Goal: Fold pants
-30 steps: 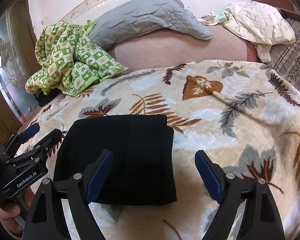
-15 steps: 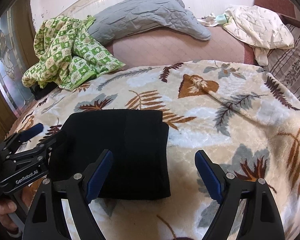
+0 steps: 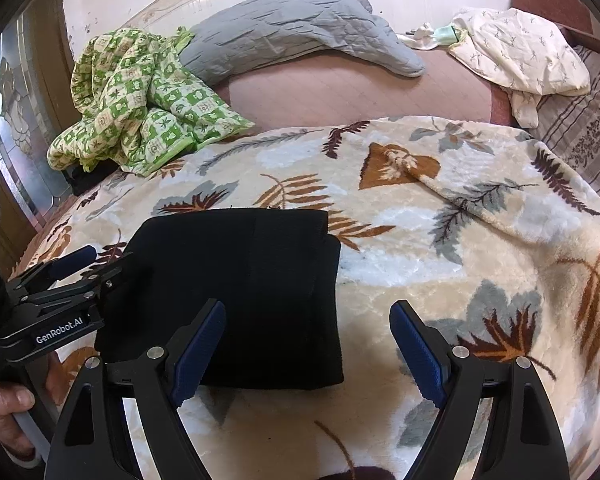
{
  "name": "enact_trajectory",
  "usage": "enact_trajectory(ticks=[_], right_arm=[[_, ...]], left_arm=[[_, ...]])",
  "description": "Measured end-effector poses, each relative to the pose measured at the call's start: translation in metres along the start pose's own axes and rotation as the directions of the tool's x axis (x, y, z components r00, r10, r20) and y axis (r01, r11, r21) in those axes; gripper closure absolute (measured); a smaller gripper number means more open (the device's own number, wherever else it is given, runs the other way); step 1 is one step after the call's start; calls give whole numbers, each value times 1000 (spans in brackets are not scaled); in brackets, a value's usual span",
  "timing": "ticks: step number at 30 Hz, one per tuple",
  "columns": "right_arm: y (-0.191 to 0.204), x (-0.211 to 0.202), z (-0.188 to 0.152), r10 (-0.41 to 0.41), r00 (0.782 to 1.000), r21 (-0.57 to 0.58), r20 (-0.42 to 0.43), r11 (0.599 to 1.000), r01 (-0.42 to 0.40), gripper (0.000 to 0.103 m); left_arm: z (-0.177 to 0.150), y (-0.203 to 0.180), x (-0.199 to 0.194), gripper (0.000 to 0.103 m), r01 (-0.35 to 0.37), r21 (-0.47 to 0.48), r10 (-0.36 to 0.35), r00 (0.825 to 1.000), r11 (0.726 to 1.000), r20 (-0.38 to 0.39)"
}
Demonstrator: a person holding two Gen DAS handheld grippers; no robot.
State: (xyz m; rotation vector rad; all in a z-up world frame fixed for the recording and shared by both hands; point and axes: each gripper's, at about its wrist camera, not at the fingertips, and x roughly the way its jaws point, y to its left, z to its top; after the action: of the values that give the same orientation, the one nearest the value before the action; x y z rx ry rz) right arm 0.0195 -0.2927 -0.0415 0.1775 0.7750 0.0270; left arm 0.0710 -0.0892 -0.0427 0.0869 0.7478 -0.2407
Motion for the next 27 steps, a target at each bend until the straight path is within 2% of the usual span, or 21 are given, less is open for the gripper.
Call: enact_trajectory(ticks=[20,27], right_arm=[[2,4,0,8,1000,0,-3,1000,-8,18],[11,-6,1,22,999,-36,48,999,-20,18]], left_arm=[[0,1,0,20,-4,-1,4,1000,1000,3],[-1,2,-8,20,-5,-20,6,1000,1000,20]])
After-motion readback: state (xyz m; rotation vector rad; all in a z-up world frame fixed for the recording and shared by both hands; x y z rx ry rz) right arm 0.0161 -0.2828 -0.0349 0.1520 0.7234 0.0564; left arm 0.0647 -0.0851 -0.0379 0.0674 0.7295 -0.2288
